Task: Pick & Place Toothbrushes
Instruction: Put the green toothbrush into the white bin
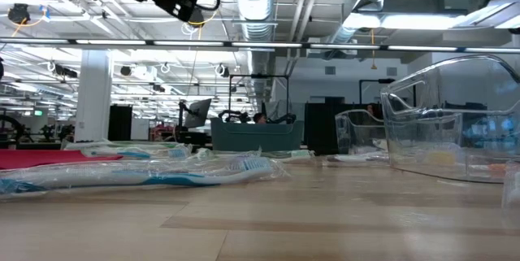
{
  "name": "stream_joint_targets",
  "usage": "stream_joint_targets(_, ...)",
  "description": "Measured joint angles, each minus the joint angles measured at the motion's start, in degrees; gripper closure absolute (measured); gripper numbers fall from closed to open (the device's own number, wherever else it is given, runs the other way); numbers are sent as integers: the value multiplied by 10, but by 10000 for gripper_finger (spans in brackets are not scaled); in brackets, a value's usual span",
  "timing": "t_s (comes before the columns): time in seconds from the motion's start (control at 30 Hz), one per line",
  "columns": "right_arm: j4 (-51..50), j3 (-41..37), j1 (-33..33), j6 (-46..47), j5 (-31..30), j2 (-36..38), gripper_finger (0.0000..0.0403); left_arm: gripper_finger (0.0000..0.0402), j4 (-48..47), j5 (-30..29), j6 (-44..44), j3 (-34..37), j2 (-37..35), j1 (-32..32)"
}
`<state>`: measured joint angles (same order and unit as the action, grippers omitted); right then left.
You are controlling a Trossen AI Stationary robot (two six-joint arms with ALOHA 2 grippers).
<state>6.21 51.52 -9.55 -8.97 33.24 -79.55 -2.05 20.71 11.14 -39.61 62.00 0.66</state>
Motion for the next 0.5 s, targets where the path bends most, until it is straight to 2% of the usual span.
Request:
stream_joint_targets(0.2, -17, -1, 53, -73, 44, 22, 143, 298, -12, -117, -40, 0, 0, -31)
stream_joint_targets(0.4, 27, -1, 118, -92, 43, 21, 143, 298, -96, -253, -45, 0, 0, -67)
stream_joint_targets(0.5, 64, -1, 151, -90, 42, 21, 143, 298, -133, -295, -75, 1, 0, -96)
